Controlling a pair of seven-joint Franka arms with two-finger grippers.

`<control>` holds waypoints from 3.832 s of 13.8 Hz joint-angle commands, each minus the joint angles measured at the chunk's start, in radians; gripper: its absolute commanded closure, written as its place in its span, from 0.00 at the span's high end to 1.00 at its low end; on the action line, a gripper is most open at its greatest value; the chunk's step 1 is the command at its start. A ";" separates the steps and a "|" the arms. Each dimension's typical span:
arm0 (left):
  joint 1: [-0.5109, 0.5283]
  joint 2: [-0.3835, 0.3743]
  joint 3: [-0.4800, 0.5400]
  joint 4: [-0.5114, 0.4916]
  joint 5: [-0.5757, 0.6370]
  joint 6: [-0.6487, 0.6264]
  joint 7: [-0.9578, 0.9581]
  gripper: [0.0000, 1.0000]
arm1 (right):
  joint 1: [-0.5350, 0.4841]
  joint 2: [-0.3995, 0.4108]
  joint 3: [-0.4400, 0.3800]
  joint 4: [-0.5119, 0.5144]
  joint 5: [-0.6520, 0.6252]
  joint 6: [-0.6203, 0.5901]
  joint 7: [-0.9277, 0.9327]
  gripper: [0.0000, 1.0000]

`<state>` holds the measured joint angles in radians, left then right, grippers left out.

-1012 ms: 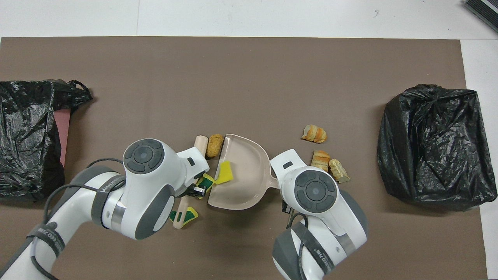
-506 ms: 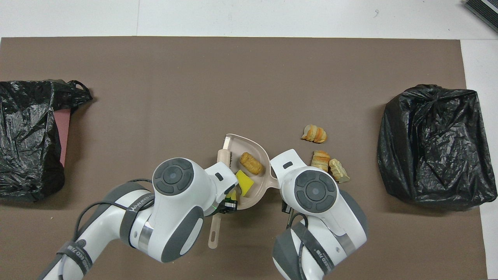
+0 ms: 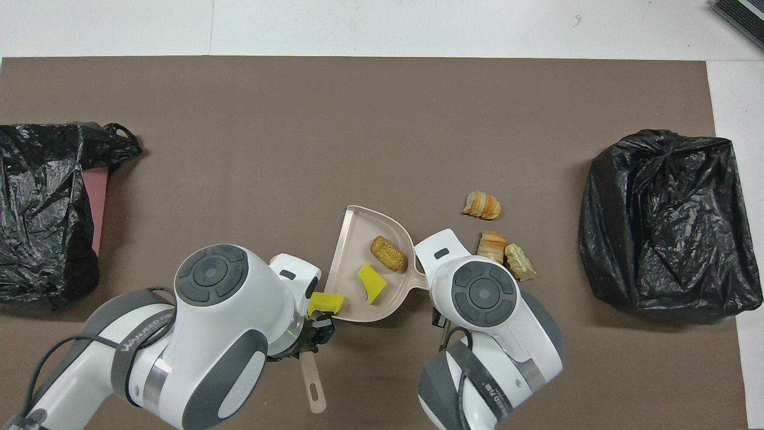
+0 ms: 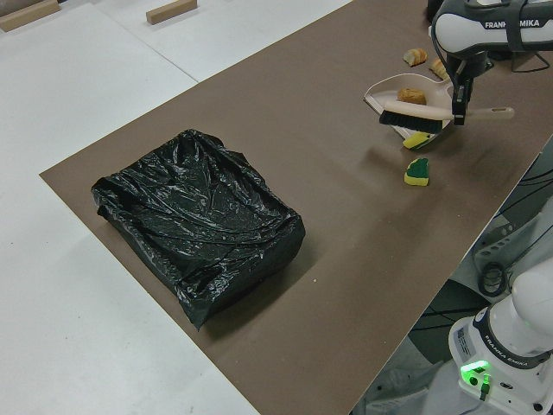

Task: Sweep and dump trash in bin
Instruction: 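Sweep the sponges and bread into the dustpan with the left gripper's brush, then carry the dustpan to the black bag with the right gripper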

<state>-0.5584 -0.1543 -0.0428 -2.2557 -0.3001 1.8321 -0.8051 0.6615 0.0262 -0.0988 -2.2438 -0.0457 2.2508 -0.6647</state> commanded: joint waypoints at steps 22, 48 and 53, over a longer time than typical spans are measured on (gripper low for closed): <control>0.037 0.005 -0.134 -0.243 -0.073 0.395 -0.012 0.00 | -0.002 0.006 0.002 -0.005 -0.016 -0.005 0.017 0.00; 0.144 0.075 -0.137 -0.134 -0.053 0.332 0.314 0.00 | -0.207 -0.098 0.002 0.121 0.000 -0.193 -0.177 0.00; -0.010 0.045 -0.138 -0.160 -0.053 0.397 0.152 0.00 | -0.446 -0.160 -0.002 0.223 0.000 -0.313 -0.338 0.00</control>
<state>-0.5156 -0.0635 -0.1889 -2.3813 -0.3547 2.1959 -0.5924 0.3017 -0.1184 -0.1090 -2.0467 -0.0465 1.9781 -0.9326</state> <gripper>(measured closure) 0.736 0.683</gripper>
